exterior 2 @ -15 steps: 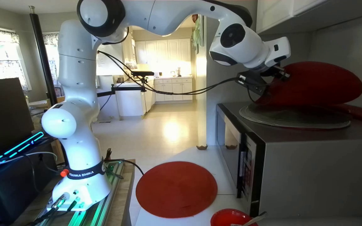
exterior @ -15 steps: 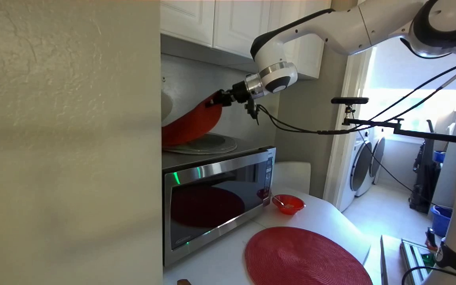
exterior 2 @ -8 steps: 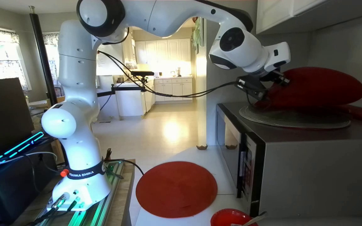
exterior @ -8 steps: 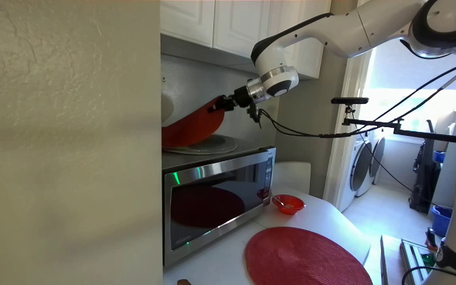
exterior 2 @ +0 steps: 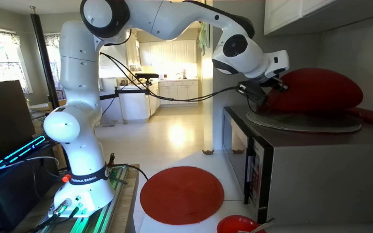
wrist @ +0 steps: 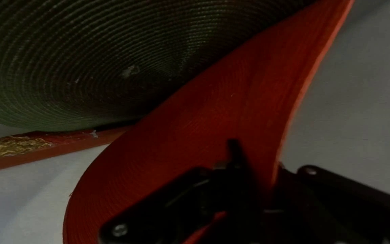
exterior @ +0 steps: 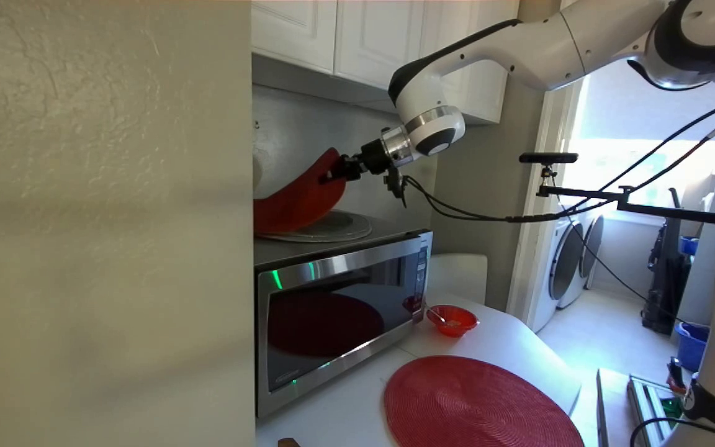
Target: Put one red placemat on top of the microwave.
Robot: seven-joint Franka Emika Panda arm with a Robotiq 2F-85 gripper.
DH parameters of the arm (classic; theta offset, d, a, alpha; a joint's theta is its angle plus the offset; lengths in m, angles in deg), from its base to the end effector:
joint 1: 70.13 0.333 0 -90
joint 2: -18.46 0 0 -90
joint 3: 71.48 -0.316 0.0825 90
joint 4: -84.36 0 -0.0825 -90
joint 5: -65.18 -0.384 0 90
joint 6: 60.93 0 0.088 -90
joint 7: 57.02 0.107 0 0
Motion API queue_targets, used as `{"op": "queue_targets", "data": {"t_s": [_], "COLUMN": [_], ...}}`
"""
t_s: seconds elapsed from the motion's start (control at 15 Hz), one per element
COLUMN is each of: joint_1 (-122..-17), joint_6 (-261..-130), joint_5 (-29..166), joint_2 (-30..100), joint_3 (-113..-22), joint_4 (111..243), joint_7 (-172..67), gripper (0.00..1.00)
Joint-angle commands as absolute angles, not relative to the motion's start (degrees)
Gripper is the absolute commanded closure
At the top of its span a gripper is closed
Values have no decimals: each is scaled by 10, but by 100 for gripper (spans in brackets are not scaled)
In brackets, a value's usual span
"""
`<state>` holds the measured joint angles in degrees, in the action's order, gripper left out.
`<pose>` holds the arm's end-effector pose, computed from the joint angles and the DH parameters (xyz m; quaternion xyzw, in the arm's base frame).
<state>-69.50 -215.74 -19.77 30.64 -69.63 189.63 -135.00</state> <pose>0.6458 -0.0464 0.4617 -0.8507 -0.0541 -0.4800 0.2073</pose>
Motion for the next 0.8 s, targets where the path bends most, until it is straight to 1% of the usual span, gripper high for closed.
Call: {"op": "queue_targets", "data": {"t_s": [0.0,0.33,0.47,0.73], "joint_1": [-688,-686,-687,-689], "joint_6": [-2149,-2156,-2160,-2161], "joint_5": [-191,-195,-196,-197], "joint_2": [282,284,286,288], "joint_3": [-702,-703,-701,-697], "joint_4": [1921,1917,1915,1912], "joint_7": [-1340,-1352,-1357,-1372], "gripper": [99,99,71,44]}}
